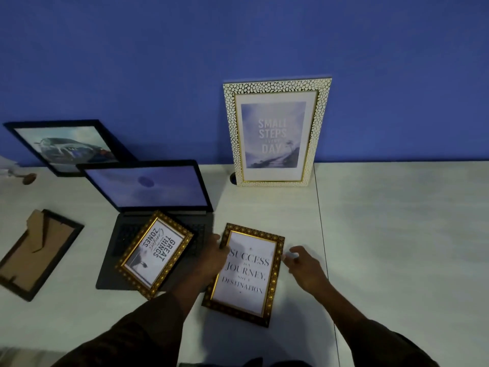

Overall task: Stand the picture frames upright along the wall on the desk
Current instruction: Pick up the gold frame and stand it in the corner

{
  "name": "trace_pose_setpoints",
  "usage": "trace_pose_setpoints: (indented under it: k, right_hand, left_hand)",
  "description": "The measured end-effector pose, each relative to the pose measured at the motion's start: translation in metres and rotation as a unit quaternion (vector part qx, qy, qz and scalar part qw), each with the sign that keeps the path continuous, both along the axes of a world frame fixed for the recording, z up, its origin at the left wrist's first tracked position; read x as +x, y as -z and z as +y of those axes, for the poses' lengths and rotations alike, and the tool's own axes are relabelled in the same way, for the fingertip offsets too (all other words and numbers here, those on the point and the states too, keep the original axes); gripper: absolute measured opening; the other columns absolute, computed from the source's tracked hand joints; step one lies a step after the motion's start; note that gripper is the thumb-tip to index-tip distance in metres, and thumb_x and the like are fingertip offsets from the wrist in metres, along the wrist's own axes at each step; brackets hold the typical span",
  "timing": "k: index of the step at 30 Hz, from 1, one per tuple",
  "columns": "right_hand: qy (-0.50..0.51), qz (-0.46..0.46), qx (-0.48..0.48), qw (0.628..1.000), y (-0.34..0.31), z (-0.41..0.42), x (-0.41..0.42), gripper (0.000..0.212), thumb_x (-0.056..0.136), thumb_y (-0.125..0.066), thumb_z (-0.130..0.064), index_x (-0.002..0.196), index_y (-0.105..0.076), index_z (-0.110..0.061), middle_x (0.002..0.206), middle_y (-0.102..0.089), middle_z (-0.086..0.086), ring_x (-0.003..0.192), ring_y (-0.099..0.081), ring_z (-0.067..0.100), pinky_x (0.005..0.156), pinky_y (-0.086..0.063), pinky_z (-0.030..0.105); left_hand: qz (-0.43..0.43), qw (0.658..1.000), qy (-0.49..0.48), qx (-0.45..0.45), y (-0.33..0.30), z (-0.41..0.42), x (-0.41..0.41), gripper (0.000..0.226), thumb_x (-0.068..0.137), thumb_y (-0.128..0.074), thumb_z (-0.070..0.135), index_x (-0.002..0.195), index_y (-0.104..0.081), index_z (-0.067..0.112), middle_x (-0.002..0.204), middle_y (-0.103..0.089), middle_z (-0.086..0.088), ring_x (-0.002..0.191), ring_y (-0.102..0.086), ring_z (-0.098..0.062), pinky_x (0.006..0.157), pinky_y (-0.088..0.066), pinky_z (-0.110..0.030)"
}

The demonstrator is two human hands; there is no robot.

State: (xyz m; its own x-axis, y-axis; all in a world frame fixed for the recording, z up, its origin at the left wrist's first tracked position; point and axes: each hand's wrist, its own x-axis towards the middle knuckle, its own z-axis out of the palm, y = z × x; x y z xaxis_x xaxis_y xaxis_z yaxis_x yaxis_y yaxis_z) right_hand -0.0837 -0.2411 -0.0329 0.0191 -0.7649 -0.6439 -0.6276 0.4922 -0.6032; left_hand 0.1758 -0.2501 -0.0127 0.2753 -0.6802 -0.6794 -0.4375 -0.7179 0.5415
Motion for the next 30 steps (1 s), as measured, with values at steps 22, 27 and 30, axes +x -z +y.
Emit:
trace_pose_setpoints:
  k: [22, 27, 30]
  right_hand:
    - [0.223, -0.169, 0.116, 0.953, -0.001, 0.041, 0.026, 0.029, 0.098, -0.061, -0.039, 0.099, -0.072, -0.013, 0.086, -0.073, 0.002, 0.076, -0.065, 0.016, 0.071, -0.051, 0.031]
    - [0.232, -0.178, 0.096, 0.952, 0.004, 0.045, 0.026, 0.020, 0.099, -0.058, -0.028, 0.095, -0.075, -0.017, 0.095, -0.079, 0.009, 0.091, -0.073, 0.029, 0.096, -0.056, 0.055]
    - [0.222, -0.212, 0.084, 0.948, -0.011, 0.043, 0.041, 0.020, 0.101, -0.057, -0.024, 0.096, -0.075, -0.016, 0.099, -0.079, 0.009, 0.092, -0.072, 0.026, 0.088, -0.057, 0.043]
  left_hand:
    - [0.061, 0.997, -0.053, 0.011, -0.007, 0.033, 0.003, 0.032, 0.104, -0.046, 0.019, 0.088, -0.073, 0.011, 0.099, -0.075, -0.023, 0.089, -0.072, -0.034, 0.079, -0.057, -0.044]
    - [0.072, 0.994, -0.078, -0.025, -0.029, 0.049, 0.007, 0.028, 0.104, -0.048, 0.022, 0.100, -0.074, 0.018, 0.099, -0.078, -0.013, 0.087, -0.072, -0.029, 0.076, -0.055, -0.039]
    - [0.076, 0.991, -0.104, -0.045, -0.043, 0.063, 0.022, 0.024, 0.104, -0.049, 0.022, 0.102, -0.074, 0.021, 0.101, -0.079, -0.008, 0.093, -0.074, -0.029, 0.085, -0.059, -0.046]
